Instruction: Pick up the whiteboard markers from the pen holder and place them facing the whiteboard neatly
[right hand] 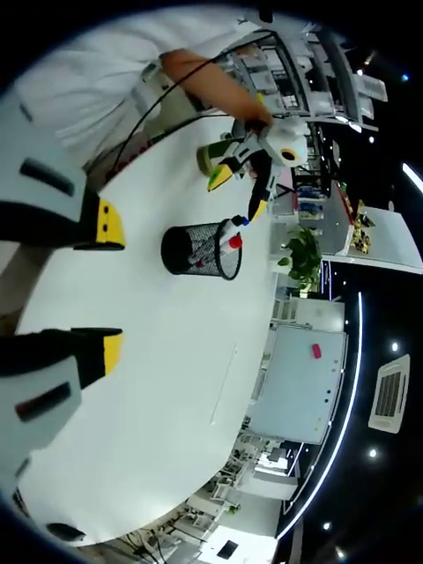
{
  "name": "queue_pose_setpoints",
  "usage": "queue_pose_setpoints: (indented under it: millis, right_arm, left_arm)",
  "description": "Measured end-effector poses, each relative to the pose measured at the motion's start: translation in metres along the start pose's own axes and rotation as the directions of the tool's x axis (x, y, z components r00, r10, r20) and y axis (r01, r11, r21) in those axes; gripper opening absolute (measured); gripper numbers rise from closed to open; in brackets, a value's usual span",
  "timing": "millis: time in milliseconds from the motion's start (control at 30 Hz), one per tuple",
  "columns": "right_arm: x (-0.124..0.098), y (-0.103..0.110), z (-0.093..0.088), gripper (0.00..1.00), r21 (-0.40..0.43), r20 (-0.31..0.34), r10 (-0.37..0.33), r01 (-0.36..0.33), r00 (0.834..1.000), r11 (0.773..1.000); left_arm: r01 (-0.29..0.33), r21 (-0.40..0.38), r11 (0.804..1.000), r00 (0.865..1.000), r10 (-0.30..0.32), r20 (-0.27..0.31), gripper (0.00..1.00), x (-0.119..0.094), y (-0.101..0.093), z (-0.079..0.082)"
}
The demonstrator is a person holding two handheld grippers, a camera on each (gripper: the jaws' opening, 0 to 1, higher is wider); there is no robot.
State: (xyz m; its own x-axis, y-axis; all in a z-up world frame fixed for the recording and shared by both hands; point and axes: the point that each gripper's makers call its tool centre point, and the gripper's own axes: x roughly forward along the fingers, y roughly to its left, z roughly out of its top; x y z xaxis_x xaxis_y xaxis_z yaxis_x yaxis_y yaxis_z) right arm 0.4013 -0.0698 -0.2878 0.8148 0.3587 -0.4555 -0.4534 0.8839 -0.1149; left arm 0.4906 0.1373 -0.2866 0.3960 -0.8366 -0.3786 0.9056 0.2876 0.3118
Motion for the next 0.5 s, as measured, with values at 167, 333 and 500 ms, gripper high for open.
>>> queue_pose_setpoints:
  millis: [167,333,500]
  right_arm:
    - [0.000,0.002,0.005,0.35,-0.025,0.002,0.006,-0.006,1.000,1.000]
    - [-0.002,0.000,0.011,0.35,-0.051,0.011,0.004,-0.003,1.000,0.999]
    - [-0.005,-0.002,0.023,0.35,-0.072,0.051,-0.006,0.010,0.999,0.997]
  left_arm:
    - [-0.001,0.000,1.000,1.000,0.001,0.000,0.65,0.000,0.000,0.000]
    - [0.000,0.000,1.000,1.000,0.000,0.001,0.65,0.000,0.000,0.000]
    - [0.002,0.000,1.000,1.000,-0.002,0.002,0.65,0.000,0.000,0.000]
